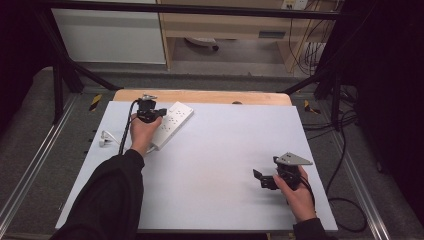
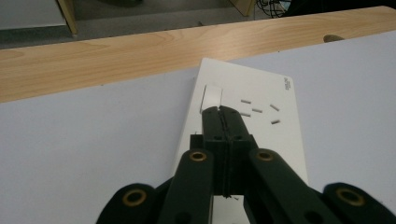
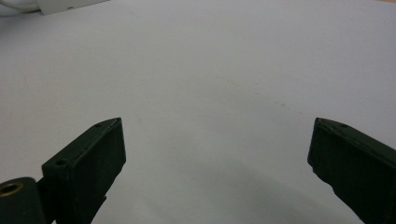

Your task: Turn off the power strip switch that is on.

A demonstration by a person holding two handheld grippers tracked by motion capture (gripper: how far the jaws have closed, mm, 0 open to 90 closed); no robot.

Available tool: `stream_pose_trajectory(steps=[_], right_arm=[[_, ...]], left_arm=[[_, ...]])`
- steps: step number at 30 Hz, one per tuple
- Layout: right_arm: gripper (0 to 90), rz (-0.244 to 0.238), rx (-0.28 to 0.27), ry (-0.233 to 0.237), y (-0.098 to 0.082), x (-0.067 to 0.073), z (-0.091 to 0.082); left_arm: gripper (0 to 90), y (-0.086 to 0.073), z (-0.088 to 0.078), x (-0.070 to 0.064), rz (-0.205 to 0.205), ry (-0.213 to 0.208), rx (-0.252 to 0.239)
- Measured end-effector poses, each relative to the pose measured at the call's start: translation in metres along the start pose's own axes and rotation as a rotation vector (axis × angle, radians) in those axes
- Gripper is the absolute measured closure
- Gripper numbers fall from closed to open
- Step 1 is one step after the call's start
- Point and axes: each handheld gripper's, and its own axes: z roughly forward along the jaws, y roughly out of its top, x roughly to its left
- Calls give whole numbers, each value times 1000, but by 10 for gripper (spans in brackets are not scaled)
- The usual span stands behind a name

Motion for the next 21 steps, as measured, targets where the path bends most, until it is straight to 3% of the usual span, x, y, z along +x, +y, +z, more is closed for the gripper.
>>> stream_pose_trajectory(steps=[5, 11, 21], right_arm=[[47, -2, 1, 1, 0, 0, 0], [46, -3, 1, 4, 0, 1, 0], [46, 2, -2, 6, 1, 1, -1]], left_arm=[[900, 1, 4, 1, 10, 16, 24], [900, -1, 8, 4, -19, 33, 29], [900, 3, 15, 0, -1, 43, 60]])
